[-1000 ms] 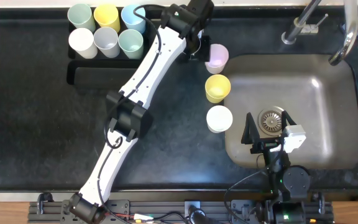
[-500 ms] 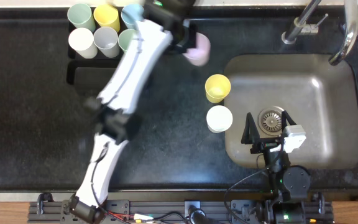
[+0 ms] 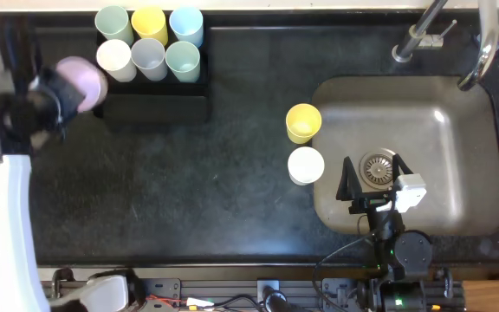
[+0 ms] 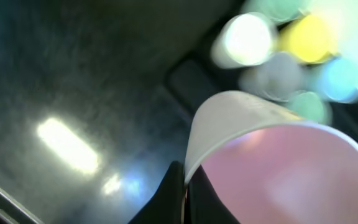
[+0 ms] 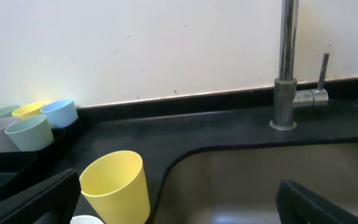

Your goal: Store Cups

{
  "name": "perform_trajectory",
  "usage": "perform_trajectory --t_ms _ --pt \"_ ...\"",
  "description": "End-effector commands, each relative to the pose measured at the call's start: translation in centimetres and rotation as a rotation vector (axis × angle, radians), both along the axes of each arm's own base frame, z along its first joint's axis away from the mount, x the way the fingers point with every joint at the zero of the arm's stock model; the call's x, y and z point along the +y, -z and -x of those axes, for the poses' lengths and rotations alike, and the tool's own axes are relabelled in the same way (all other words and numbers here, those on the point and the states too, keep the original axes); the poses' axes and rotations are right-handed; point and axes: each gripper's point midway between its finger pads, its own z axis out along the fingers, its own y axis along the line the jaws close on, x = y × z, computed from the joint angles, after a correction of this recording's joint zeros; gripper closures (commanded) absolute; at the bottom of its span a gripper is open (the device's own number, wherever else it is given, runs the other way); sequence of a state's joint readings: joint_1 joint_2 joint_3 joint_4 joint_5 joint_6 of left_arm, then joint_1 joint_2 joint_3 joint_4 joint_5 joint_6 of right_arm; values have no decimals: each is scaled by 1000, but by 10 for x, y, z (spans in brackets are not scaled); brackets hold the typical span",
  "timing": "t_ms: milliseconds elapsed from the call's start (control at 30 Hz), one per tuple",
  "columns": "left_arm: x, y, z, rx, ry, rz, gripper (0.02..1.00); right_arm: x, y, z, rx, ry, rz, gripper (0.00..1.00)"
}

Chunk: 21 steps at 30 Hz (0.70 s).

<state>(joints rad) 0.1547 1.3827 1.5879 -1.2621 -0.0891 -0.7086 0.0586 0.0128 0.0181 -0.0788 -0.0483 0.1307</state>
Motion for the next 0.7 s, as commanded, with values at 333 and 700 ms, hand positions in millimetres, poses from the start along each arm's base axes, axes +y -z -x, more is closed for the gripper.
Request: perform_trajectory --t_ms 333,700 --pt "15 104 -44 129 -100 203 982 -1 3 0 0 5 -4 3" --pt "28 125 -73 186 -144 224 982 -1 3 0 0 5 -4 3"
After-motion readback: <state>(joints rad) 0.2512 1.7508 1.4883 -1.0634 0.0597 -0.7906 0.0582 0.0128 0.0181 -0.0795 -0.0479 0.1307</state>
